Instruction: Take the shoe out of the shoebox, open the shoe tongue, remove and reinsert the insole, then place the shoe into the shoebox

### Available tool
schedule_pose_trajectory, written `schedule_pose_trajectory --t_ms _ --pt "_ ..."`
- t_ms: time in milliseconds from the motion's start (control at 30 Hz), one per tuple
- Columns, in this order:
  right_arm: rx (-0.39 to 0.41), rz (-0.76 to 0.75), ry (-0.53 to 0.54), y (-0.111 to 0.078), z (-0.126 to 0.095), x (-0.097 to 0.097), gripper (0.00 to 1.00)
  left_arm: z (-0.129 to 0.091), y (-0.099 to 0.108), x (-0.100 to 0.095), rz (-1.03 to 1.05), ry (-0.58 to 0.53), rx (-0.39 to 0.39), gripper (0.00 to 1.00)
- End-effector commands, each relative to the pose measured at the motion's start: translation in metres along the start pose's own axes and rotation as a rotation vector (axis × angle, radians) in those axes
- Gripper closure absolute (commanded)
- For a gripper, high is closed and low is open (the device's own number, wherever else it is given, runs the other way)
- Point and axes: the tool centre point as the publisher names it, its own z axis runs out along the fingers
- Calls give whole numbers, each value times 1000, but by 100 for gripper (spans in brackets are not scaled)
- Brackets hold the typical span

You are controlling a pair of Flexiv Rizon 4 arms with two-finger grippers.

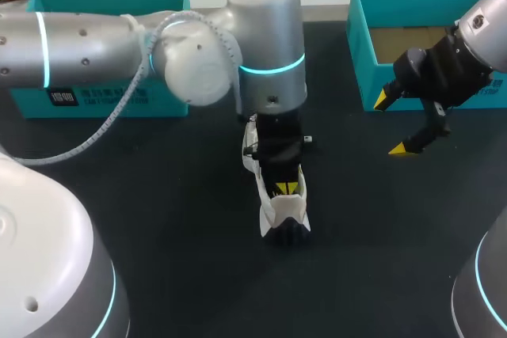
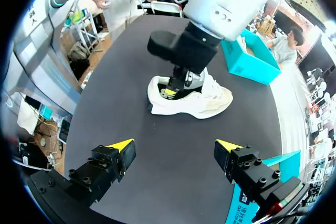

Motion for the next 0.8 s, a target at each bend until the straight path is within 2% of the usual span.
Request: schedule_pose_trajectory --t_ms 33,133,400,800 --pt "3 1 -1 0 1 0 0 8 -7 0 12 -7 8 100" --pt "3 1 -1 0 1 0 0 16 -8 -4 20 -7 34 100" --pt "3 1 -1 0 1 0 0 39 -8 -8 32 20 31 100" --pt "3 1 -1 0 1 0 0 63 4 12 -6 97 -22 100"
